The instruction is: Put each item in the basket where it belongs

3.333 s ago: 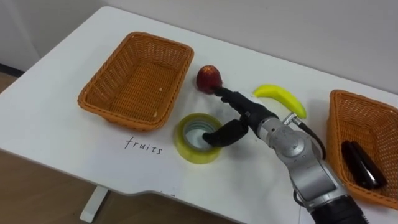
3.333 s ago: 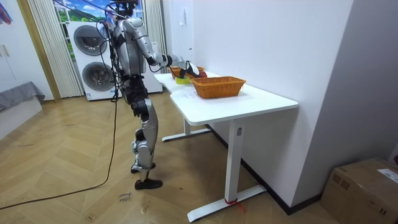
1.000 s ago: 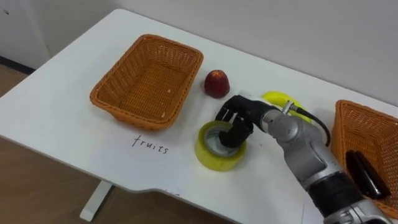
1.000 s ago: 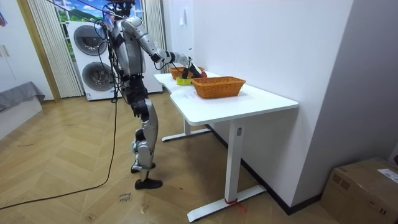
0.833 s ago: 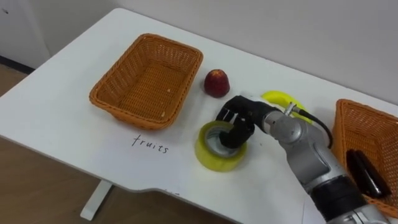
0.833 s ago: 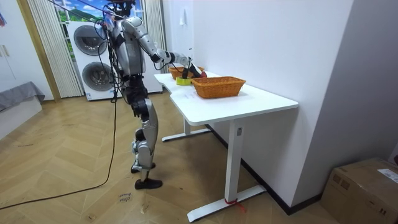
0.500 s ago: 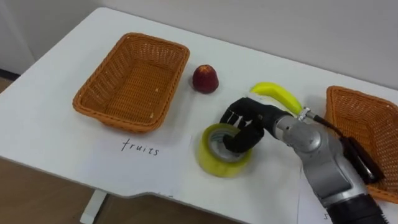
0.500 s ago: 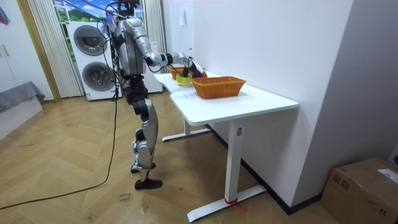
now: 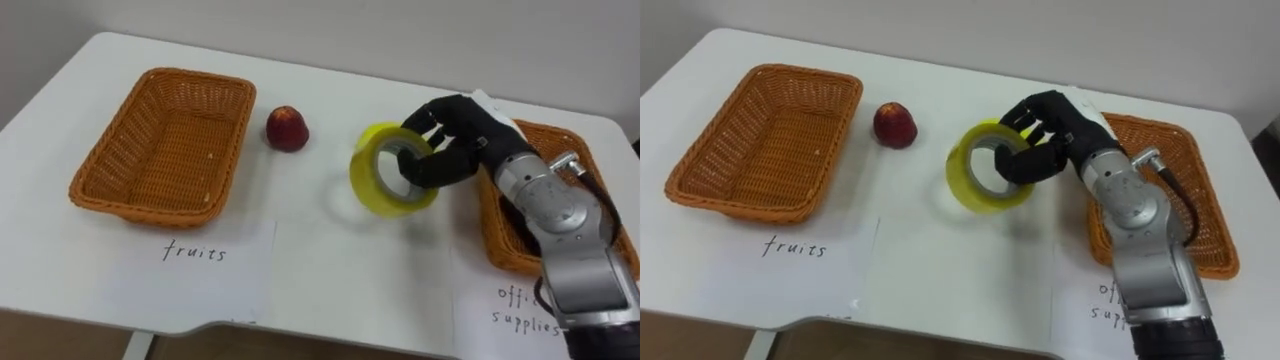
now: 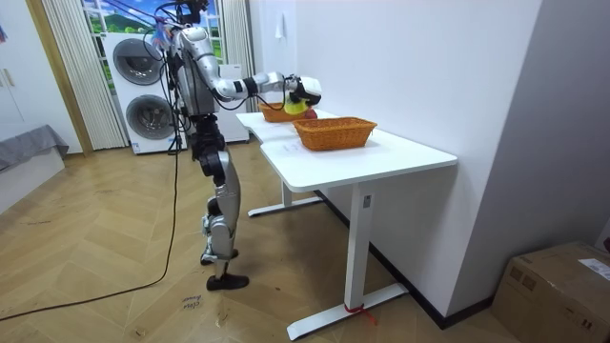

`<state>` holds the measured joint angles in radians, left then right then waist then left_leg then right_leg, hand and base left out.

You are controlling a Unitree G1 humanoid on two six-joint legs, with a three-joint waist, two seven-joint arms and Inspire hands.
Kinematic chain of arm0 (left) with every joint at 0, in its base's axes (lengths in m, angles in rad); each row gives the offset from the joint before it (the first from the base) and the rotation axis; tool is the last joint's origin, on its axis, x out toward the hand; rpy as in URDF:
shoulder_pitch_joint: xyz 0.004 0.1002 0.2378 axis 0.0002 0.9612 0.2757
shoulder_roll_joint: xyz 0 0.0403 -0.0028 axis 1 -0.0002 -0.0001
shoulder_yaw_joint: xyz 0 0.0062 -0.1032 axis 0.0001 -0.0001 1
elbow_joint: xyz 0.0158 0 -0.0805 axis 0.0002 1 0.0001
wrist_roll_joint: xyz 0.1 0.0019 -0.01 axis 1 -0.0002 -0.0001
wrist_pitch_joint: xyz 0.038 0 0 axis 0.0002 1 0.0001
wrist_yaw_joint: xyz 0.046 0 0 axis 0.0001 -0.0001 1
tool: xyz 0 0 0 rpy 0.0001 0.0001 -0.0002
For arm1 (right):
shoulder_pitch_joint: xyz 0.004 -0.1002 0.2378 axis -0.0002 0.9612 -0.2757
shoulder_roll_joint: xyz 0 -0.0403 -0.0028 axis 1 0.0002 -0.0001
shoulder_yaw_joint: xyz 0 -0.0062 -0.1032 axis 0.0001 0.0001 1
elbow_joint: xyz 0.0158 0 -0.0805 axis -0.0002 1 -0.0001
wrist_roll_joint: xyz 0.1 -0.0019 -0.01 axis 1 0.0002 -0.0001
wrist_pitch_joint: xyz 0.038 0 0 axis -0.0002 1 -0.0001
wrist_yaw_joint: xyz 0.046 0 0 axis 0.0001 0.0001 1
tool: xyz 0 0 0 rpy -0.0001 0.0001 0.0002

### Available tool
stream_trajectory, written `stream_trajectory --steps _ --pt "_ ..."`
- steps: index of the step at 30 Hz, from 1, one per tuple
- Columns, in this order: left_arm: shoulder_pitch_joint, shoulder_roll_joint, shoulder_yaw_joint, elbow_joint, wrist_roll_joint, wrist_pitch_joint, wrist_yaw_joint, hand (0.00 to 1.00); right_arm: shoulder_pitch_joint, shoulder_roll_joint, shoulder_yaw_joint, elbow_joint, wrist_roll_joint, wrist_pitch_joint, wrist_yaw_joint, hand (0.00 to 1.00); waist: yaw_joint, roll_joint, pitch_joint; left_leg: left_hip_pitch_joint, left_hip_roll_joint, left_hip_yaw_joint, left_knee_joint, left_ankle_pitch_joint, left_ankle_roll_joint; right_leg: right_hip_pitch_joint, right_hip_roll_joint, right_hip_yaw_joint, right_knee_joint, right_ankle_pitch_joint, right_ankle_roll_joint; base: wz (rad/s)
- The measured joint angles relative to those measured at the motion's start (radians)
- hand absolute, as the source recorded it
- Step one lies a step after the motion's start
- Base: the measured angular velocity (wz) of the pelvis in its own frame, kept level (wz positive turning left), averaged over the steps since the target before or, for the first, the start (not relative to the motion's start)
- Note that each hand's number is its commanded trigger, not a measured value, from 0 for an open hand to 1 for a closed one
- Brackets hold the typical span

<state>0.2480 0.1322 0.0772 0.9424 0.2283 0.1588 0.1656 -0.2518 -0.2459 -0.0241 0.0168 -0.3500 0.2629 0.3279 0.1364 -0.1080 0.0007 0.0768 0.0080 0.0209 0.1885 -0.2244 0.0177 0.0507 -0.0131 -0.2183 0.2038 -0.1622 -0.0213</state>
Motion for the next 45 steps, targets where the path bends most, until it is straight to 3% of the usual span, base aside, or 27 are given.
stream_trajectory --steps 8,15,21,28,32,45 --pt "0.021 -0.001 0.02 0.021 -0.001 0.0 0.0 0.0 0.0 -0.005 -0.042 0.0 0.012 -0.027 -0.088 1.0 -0.023 -0.004 -0.0003 0.003 -0.001 -0.001 -0.001 0.0 0.0 0.002 0.0 0.005 0.0 0.0 0.0 0.0" --pt "0.029 -0.003 0.021 0.02 -0.001 0.0 -0.004 0.0 0.0 -0.047 -0.068 0.012 0.04 -0.052 -0.144 1.0 -0.033 -0.004 0.0036 0.002 0.0 -0.001 0.001 0.0 0.0 0.001 0.0 0.004 -0.003 0.0 0.001 0.0" --pt "0.028 -0.003 0.032 0.019 -0.001 0.001 -0.011 0.0 0.0 -0.087 -0.08 0.024 0.074 -0.052 -0.152 1.0 -0.055 -0.006 0.0032 0.003 0.0 0.002 0.001 0.0 0.0 0.001 -0.001 0.005 -0.003 -0.001 0.001 0.0" --pt "0.028 -0.005 0.044 0.005 -0.001 0.003 -0.011 0.0 0.0 -0.092 -0.122 0.065 0.07 -0.048 -0.161 1.0 -0.078 -0.004 0.0021 -0.002 0.0 0.003 0.001 0.0 0.001 -0.004 -0.001 0.014 -0.003 -0.001 0.001 -0.02" --pt "0.028 -0.001 0.045 0.0 -0.003 0.003 -0.018 0.0 0.0 -0.112 -0.131 0.091 0.07 -0.048 -0.184 1.0 -0.081 -0.002 -0.0047 -0.005 0.001 0.01 0.001 0.0 0.001 -0.015 -0.002 0.023 0.001 -0.001 0.001 -0.06" --pt "0.039 -0.002 0.106 -0.003 -0.001 0.001 -0.03 0.0 0.0 -0.134 -0.169 0.09 0.076 -0.048 -0.208 1.0 -0.104 -0.004 -0.0051 0.001 0.002 0.019 0.006 0.0 0.0 -0.016 0.0 0.03 0.002 -0.001 0.001 -0.02"
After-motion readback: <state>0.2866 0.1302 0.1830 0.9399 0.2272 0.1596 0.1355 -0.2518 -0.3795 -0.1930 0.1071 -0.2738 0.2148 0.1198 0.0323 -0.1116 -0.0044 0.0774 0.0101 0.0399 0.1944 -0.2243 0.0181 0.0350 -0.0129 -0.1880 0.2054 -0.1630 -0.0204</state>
